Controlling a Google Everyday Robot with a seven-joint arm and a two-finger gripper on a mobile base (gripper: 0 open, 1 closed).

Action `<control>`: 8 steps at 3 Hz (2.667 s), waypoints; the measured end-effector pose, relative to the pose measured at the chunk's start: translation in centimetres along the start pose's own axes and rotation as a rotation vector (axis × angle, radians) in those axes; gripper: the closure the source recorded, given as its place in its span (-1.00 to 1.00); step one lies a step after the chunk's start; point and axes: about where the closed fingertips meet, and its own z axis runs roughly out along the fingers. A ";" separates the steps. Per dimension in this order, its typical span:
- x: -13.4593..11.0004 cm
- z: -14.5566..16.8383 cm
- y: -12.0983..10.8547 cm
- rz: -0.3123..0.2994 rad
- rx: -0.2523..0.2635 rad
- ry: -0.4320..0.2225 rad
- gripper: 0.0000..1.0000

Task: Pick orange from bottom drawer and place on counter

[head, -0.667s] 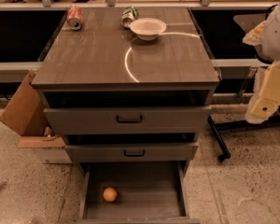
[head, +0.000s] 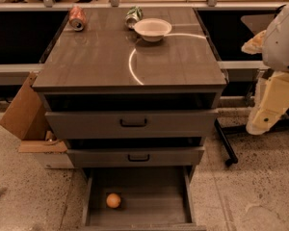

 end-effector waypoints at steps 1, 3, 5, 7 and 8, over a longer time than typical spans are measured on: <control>-1.5 2.5 1.9 -0.050 -0.051 -0.058 -1.00; -1.3 1.9 1.6 -0.042 -0.037 -0.049 -1.00; -1.8 9.1 4.2 -0.132 -0.053 -0.142 -1.00; -1.7 12.1 4.4 -0.147 -0.063 -0.195 -1.00; -1.7 16.5 5.0 -0.158 -0.086 -0.285 -1.00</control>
Offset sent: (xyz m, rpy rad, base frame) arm -0.0045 0.0137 -0.0143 0.0303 0.0141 0.0428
